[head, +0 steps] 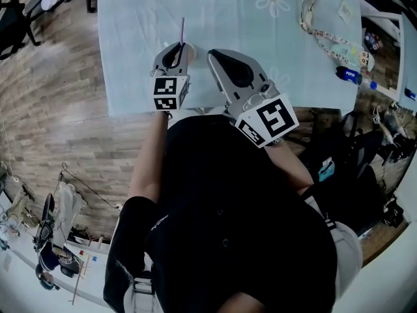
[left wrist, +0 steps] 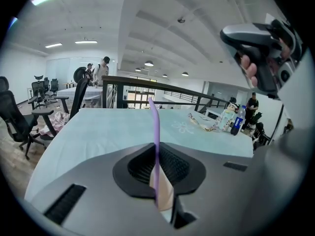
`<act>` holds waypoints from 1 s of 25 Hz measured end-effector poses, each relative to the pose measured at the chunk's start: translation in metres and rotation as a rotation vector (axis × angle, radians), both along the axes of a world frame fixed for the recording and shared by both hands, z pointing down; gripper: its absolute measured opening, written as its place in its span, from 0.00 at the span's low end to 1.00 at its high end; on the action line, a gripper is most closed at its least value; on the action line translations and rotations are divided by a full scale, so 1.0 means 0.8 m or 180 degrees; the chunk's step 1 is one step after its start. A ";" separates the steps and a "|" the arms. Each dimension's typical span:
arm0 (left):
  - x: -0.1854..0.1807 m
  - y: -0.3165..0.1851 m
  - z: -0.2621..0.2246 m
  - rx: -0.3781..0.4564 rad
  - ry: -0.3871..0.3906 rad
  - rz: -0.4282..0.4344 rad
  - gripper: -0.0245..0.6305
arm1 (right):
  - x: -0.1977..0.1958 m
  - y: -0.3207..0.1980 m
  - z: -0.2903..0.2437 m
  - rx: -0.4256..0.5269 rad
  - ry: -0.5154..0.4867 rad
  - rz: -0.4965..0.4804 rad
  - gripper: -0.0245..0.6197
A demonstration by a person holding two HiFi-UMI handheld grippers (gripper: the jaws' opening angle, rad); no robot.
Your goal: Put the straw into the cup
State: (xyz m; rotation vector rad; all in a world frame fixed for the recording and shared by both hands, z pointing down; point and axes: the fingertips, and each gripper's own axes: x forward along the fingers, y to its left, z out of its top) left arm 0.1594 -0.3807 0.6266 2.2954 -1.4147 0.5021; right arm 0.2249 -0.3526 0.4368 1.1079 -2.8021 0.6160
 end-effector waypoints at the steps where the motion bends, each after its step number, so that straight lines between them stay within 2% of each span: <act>1: -0.001 0.000 0.002 -0.0002 -0.0013 -0.0014 0.08 | -0.001 0.001 0.001 -0.0005 0.0002 -0.0005 0.05; 9: -0.002 -0.018 0.013 -0.0003 -0.0254 -0.0061 0.09 | 0.000 -0.003 0.006 -0.0037 0.0034 0.0031 0.05; 19: -0.004 -0.021 0.022 -0.0091 -0.0258 -0.0033 0.13 | -0.007 -0.002 0.008 -0.0052 0.0055 0.0001 0.05; 25: -0.005 -0.016 0.020 -0.0065 -0.0173 -0.0040 0.22 | -0.006 0.005 0.011 -0.0049 0.0068 -0.0012 0.05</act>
